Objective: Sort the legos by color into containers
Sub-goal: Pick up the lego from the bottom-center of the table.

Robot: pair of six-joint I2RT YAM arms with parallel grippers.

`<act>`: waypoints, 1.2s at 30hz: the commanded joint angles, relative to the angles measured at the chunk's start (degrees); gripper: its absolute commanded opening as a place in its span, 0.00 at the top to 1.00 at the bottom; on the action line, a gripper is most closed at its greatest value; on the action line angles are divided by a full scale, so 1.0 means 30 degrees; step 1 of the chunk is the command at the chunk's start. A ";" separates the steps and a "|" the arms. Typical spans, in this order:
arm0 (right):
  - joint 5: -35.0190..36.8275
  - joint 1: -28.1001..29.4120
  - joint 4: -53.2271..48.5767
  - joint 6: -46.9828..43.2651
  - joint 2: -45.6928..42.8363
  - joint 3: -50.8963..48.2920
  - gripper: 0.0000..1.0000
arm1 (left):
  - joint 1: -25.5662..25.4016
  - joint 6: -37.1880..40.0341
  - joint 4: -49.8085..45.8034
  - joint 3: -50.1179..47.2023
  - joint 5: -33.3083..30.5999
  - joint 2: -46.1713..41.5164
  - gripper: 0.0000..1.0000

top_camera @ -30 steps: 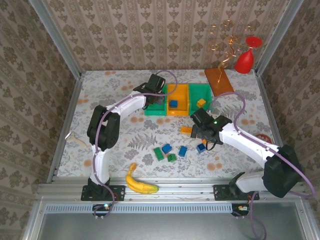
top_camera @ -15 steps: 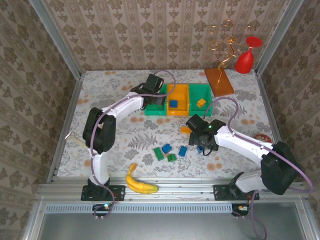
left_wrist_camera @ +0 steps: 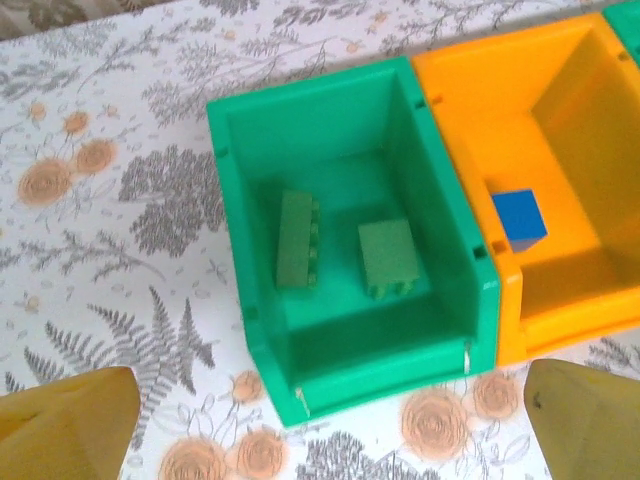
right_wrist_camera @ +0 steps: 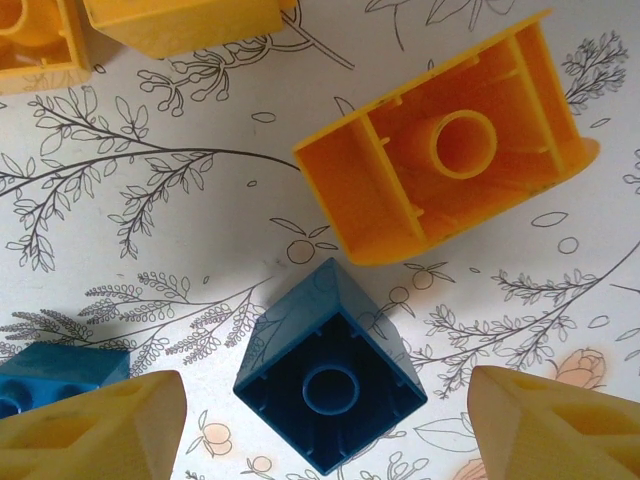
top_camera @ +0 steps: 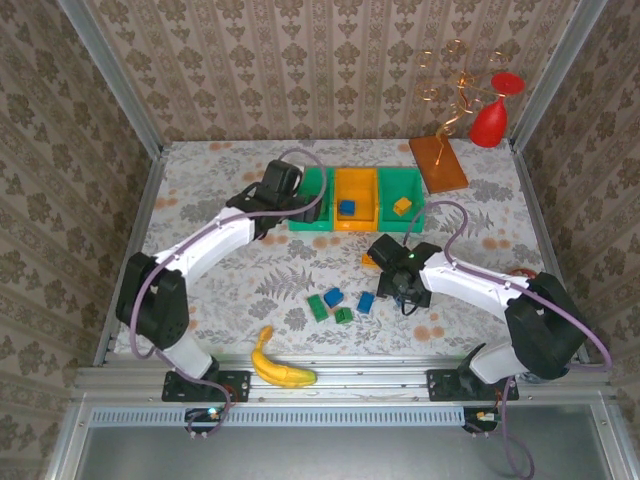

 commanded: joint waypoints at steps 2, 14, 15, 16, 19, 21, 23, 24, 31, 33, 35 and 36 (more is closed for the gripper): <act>-0.0188 0.0079 0.0450 0.0349 0.0475 -0.0273 0.25 | 0.0287 -0.1080 0.0890 -0.1991 -0.0461 -0.2159 0.00; -0.1626 0.0064 0.1138 -0.1061 0.1914 0.0565 0.28 | 0.1055 -0.2432 0.1650 -0.5950 -0.1082 -0.6114 0.00; -0.1848 0.0076 0.1211 -0.1104 0.1962 0.0599 0.30 | 0.1106 -0.2485 0.1649 -0.6027 -0.1052 -0.6176 0.00; -0.2062 0.0079 0.1285 -0.1142 0.1956 0.0632 0.31 | 0.1148 -0.2524 0.1648 -0.6072 -0.1004 -0.6212 0.00; -0.2439 0.0072 0.1463 -0.1245 0.1878 0.0661 0.34 | 0.1181 -0.2590 0.1707 -0.6045 -0.0886 -0.6170 0.00; -0.2411 0.0078 0.1439 -0.1239 0.1813 0.0661 0.36 | 0.1184 -0.2616 0.1792 -0.6008 -0.0821 -0.6104 0.00; -0.2276 0.0071 0.1409 -0.1253 0.1783 0.0639 0.37 | 0.1210 -0.2640 0.1830 -0.5959 -0.0709 -0.6039 0.00; -0.2192 0.0072 0.1364 -0.1253 0.1811 0.0631 0.37 | 0.1210 -0.2648 0.1847 -0.5957 -0.0668 -0.6009 0.00; -0.1046 0.0035 0.0937 -0.1253 0.2360 0.0879 0.42 | 0.1214 -0.2660 0.1828 -0.6074 -0.0658 -0.6037 0.00; -0.0878 -0.0007 0.0934 -0.1391 0.2530 0.1025 0.44 | 0.1210 -0.2670 0.1803 -0.6074 -0.0625 -0.6037 0.00; -0.0734 -0.0067 0.0904 -0.1542 0.2744 0.1201 0.44 | 0.1210 -0.2693 0.1773 -0.6102 -0.0616 -0.6065 0.00; -0.0689 -0.0096 0.0882 -0.1620 0.2848 0.1268 0.44 | 0.1210 -0.2691 0.1805 -0.6131 -0.0623 -0.6067 0.00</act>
